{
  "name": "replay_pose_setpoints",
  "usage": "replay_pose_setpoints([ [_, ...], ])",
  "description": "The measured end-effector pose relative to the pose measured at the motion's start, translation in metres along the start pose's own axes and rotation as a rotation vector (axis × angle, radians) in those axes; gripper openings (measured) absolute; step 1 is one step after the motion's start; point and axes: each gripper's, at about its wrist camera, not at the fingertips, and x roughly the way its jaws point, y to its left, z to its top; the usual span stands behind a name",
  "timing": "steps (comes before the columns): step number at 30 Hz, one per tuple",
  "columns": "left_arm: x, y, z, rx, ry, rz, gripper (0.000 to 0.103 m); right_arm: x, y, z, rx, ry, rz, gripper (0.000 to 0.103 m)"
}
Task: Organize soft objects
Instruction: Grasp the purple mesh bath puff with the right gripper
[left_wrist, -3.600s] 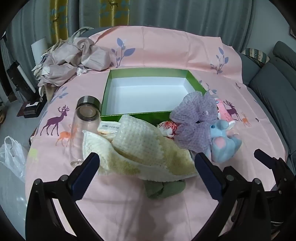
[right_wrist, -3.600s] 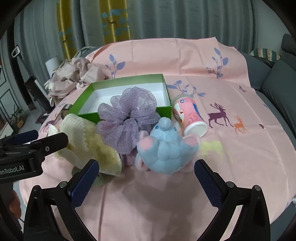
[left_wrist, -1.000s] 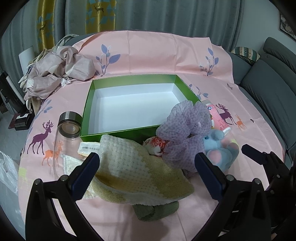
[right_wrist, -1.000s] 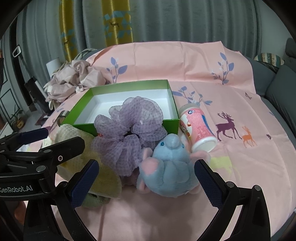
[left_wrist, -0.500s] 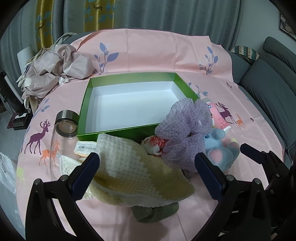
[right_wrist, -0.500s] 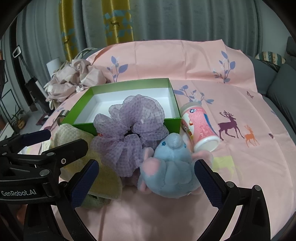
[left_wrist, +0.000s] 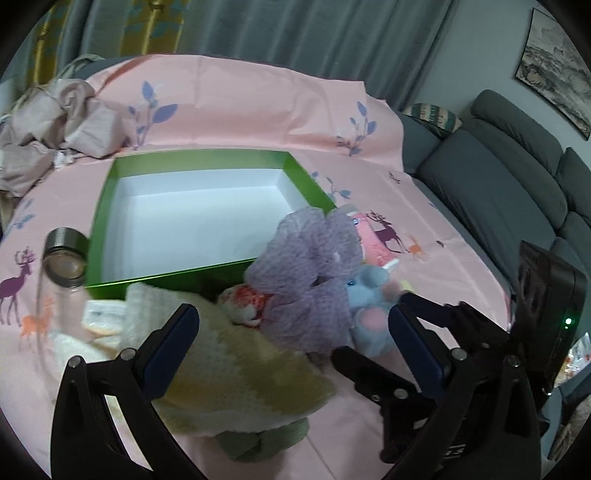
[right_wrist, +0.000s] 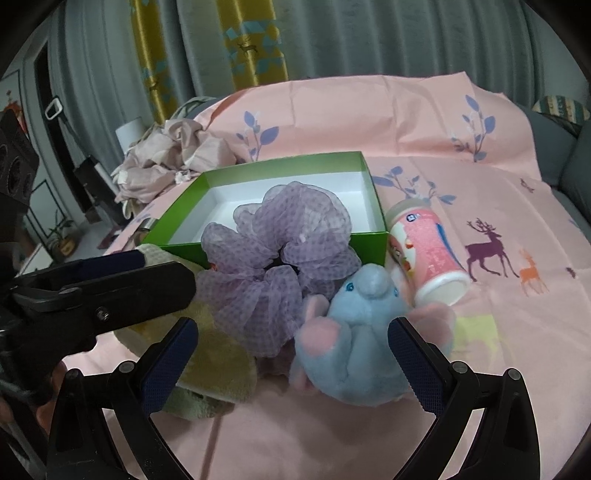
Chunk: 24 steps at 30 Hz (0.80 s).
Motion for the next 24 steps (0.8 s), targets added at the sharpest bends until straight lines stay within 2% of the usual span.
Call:
replay_pose_setpoints([
  [4,0.011,0.0,0.006,-0.005,0.023,-0.044,0.101,0.007,-0.003,0.007,-0.011,-0.008,-0.002,0.102],
  [6,0.017,0.002,0.009,-0.012,0.03,-0.067,0.099,0.013,-0.006,0.009,-0.013,-0.005,0.026,0.098],
  [8,0.023,0.002,0.013,-0.017,0.039,-0.087,0.091,0.02,-0.007,0.012,-0.021,0.011,0.034,0.093],
  [10,0.029,0.002,0.015,-0.022,0.055,-0.096,0.091,0.025,-0.008,0.015,-0.037,0.011,0.034,0.089],
  [12,0.036,0.004,0.018,-0.035,0.078,-0.104,0.081,0.029,-0.011,0.019,-0.047,0.009,0.042,0.083],
  [14,0.042,0.008,0.019,-0.053,0.106,-0.113,0.064,0.032,-0.012,0.022,-0.062,0.013,0.032,0.074],
  [15,0.044,0.01,0.02,-0.064,0.113,-0.117,0.063,0.033,-0.013,0.023,-0.075,0.014,0.028,0.071],
  [17,0.046,0.014,0.021,-0.093,0.123,-0.13,0.05,0.033,-0.014,0.023,-0.093,0.016,0.027,0.057],
  [18,0.047,0.016,0.021,-0.108,0.131,-0.136,0.047,0.032,-0.014,0.023,-0.096,0.014,0.025,0.053],
  [20,0.049,0.018,0.02,-0.131,0.142,-0.148,0.032,0.03,-0.017,0.023,-0.092,0.003,0.029,0.041],
  [23,0.051,0.016,0.017,-0.146,0.153,-0.176,0.022,0.027,-0.019,0.022,-0.072,-0.013,0.048,0.03],
  [24,0.051,0.014,0.017,-0.145,0.158,-0.18,0.02,0.027,-0.019,0.021,-0.066,-0.015,0.06,0.024],
])
